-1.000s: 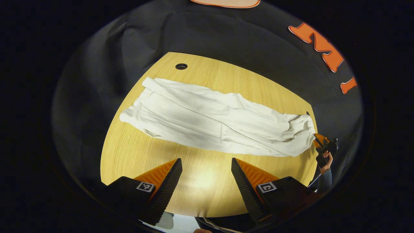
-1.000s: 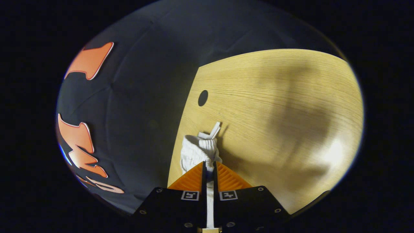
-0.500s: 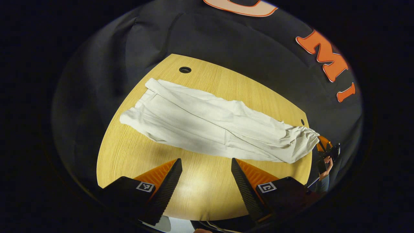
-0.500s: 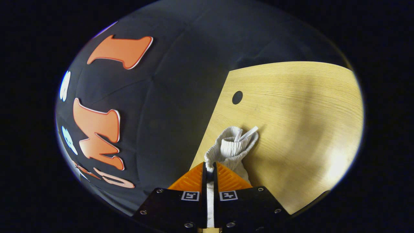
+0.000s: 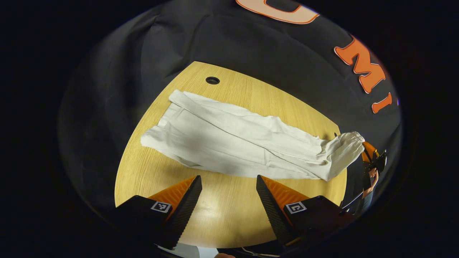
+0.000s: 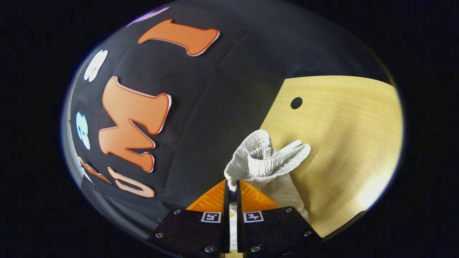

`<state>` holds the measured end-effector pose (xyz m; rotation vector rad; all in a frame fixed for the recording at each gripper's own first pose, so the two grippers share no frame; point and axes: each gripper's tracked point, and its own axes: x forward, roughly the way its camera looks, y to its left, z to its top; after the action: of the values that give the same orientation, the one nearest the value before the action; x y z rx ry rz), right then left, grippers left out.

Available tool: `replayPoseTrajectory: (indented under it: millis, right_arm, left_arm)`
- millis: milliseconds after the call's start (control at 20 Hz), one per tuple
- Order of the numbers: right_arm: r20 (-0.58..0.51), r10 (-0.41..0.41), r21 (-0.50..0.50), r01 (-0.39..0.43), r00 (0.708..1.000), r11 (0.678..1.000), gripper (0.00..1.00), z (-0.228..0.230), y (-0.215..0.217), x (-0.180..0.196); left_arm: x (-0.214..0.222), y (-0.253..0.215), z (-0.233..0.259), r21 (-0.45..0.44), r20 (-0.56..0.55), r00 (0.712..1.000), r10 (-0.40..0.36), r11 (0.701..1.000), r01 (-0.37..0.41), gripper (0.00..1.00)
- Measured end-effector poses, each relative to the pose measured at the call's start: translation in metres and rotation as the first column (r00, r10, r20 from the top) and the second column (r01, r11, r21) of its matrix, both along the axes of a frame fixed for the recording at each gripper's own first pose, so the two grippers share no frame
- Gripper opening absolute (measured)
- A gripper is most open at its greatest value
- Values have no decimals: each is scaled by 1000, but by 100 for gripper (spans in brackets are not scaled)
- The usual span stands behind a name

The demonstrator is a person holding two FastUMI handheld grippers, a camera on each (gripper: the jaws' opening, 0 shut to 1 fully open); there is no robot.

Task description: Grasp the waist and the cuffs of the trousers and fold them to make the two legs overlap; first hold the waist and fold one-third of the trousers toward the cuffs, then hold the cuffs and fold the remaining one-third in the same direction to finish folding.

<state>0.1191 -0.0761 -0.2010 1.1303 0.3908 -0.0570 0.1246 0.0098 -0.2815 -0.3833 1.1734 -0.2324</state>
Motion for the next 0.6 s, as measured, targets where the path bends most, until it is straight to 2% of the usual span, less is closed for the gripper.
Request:
replayPoseTrajectory:
  millis: [350, 600]
  right_arm:
    - [8, 121, -69, -120, 993, 990, 8, 13, 93, 4]
    - [-85, 229, -101, -237, 970, 966, 8, -15, 168, 4]
  left_arm:
    - [0, 40, -18, -24, -14, 1000, 23, 999, -24, 98]
    - [-4, 57, -30, -38, -39, 998, 45, 998, -46, 100]
